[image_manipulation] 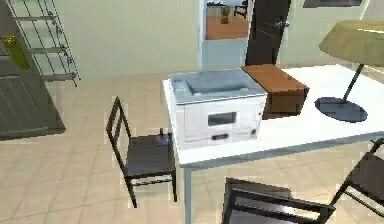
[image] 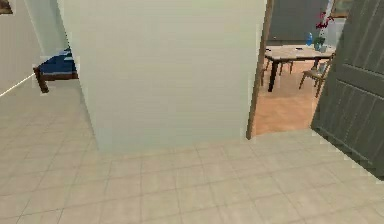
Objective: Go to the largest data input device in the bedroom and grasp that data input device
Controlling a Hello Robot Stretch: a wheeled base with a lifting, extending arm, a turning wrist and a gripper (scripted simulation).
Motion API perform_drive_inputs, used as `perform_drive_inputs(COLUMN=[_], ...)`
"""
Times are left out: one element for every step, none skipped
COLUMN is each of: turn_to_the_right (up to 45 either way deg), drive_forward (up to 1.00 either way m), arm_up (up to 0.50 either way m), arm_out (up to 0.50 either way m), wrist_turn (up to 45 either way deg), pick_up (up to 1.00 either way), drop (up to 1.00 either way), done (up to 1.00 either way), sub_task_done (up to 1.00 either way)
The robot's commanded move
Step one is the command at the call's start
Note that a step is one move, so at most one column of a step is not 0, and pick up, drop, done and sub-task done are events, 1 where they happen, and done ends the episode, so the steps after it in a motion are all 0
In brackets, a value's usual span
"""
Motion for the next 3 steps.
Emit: perform_drive_inputs(turn_to_the_right=[-45.0,0.0,0.0], drive_forward=[0.00,1.00,0.80], arm_up=[0.00,0.00,0.00], arm_out=[0.00,0.00,0.00], wrist_turn=[0.0,0.0,0.0], pick_up=[0.00,0.00,0.00], drop=[0.00,0.00,0.00], done=[0.00,0.00,0.00], sub_task_done=[0.00,0.00,0.00])
